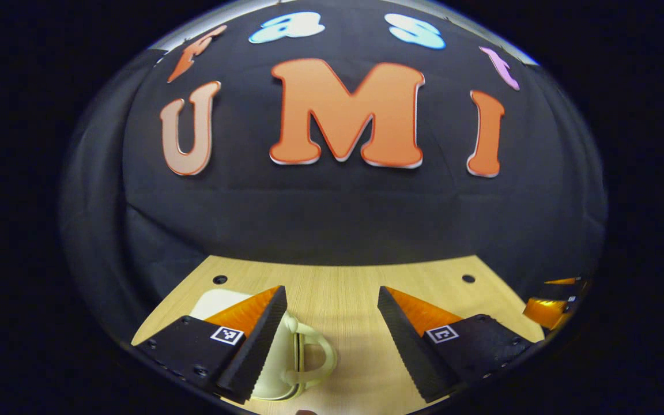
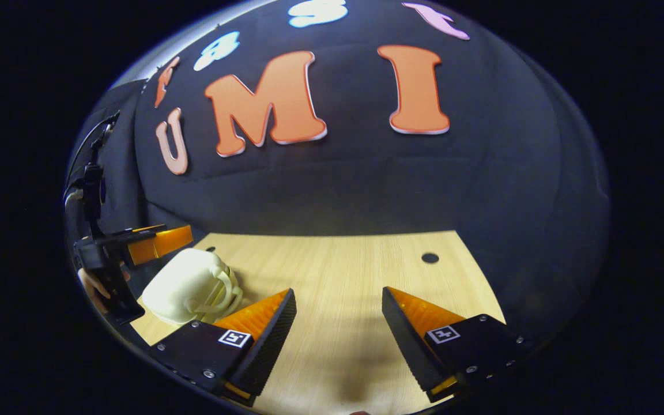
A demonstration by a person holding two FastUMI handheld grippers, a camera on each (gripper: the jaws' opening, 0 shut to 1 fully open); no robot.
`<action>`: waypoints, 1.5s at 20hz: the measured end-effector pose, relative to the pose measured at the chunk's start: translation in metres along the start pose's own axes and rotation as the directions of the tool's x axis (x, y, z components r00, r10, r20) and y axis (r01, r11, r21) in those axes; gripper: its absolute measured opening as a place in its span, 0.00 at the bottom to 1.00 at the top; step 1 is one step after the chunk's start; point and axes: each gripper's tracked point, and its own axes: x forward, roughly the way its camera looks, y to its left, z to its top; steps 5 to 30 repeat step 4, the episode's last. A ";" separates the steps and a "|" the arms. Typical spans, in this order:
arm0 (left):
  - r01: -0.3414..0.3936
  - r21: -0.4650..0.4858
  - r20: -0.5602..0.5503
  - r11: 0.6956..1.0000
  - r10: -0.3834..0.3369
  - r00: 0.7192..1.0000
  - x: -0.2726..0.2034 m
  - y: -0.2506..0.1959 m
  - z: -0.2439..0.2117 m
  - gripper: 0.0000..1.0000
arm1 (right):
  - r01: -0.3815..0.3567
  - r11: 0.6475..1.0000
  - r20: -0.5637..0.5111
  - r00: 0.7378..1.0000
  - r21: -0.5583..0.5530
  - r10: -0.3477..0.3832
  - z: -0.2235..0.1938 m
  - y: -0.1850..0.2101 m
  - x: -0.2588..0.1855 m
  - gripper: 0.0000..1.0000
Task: First open the suitcase, pack the skin care products into it, and then close the suitcase.
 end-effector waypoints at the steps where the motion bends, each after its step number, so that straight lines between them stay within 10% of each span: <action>1: -0.012 -0.014 0.046 1.000 0.013 0.999 0.010 -0.017 0.001 0.99 | -0.007 1.000 0.046 0.999 -0.005 0.007 0.013 0.004 -0.004 0.96; 30: -0.004 -0.003 0.113 1.000 0.004 0.994 -0.007 -0.021 0.042 0.99 | -0.015 1.000 0.146 0.989 -0.012 0.017 0.035 0.018 -0.022 0.95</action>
